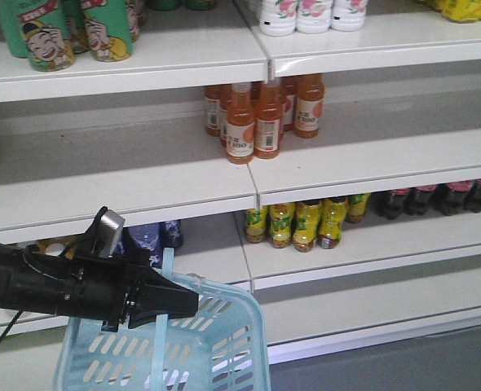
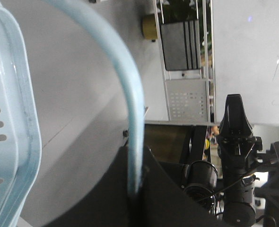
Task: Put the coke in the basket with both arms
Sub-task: 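Turn the base away from the shelf holding the basket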
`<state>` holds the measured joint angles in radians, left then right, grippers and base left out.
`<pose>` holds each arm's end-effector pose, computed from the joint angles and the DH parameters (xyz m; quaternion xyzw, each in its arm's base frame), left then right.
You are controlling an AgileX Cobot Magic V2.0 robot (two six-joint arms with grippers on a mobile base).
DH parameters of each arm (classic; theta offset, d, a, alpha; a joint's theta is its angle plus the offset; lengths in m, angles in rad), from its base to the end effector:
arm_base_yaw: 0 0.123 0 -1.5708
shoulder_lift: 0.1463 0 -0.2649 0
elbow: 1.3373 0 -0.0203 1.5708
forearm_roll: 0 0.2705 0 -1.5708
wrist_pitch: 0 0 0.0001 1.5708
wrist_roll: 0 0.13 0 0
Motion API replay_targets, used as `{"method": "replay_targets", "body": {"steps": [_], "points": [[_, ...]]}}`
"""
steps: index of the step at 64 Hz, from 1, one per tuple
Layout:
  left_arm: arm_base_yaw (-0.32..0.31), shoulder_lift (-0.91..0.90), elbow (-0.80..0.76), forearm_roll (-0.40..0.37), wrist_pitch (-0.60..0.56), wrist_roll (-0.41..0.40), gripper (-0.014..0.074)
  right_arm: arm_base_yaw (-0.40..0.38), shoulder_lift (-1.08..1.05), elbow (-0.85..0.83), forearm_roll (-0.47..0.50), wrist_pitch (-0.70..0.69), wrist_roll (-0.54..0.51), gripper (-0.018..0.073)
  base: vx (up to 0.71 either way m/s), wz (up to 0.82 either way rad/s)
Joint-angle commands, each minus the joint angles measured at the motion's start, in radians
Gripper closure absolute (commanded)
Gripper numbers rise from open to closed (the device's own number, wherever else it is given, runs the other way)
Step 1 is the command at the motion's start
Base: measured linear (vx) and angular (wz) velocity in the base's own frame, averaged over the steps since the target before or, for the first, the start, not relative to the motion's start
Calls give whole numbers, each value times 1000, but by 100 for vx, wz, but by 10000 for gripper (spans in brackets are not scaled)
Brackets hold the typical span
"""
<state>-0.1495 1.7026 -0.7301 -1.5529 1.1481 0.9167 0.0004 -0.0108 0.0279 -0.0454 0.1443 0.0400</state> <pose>0.2708 -0.1607 0.1386 -0.0143 0.8147 -0.5769 0.0565 0.1356 -0.0008 0.1883 0.0003 0.7328 -0.0039 0.6804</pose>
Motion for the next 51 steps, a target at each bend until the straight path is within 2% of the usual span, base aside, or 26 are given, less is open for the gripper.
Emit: {"method": "replay_targets", "body": {"steps": [1, 51], "points": [[-4, -48, -16, -63, 92, 7, 604, 0, -18, 11, -10, -78, -4, 568, -6, -42], [-4, -48, -16, -63, 92, 7, 604, 0, -18, 11, -10, -78, -4, 568, -7, -45]]}}
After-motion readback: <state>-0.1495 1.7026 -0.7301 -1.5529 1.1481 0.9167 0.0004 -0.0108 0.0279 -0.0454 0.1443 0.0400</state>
